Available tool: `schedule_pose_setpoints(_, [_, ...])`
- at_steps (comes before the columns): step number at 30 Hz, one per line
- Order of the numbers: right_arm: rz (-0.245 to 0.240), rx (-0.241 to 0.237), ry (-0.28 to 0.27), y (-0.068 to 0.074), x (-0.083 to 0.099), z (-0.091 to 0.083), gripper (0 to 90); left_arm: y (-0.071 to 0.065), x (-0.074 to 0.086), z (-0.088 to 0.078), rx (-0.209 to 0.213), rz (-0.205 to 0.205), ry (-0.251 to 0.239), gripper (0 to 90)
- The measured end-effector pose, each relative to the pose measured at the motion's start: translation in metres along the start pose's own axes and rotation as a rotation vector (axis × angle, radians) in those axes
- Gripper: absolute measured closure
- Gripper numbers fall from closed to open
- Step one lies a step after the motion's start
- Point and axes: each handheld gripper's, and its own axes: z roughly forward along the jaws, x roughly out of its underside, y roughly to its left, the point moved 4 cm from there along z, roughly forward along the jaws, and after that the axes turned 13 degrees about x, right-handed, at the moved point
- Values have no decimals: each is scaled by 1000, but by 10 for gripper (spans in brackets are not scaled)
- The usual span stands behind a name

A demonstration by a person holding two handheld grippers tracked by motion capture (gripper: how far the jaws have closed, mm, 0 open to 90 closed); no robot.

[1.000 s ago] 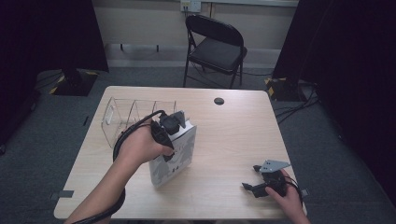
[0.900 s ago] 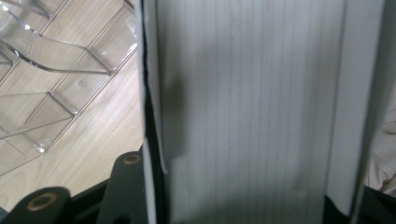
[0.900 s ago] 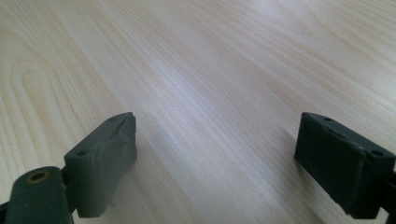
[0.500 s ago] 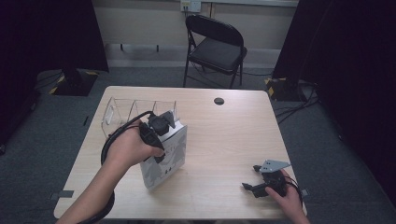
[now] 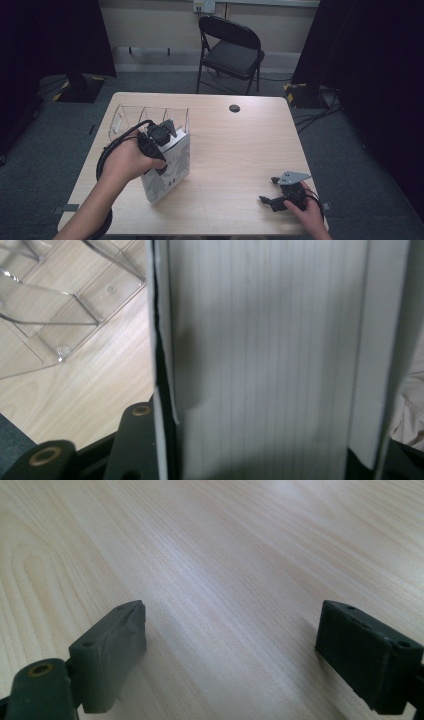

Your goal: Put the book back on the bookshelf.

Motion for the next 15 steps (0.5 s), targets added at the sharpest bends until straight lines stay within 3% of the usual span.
schedule_pose_setpoints(9, [2,-1,0,0,0,0,120,12,7,0,-14,-37,-5,529])
schedule_pose_setpoints(15, [1,0,0,0,0,0,120,19,7,-1,-6,-83,-13,528])
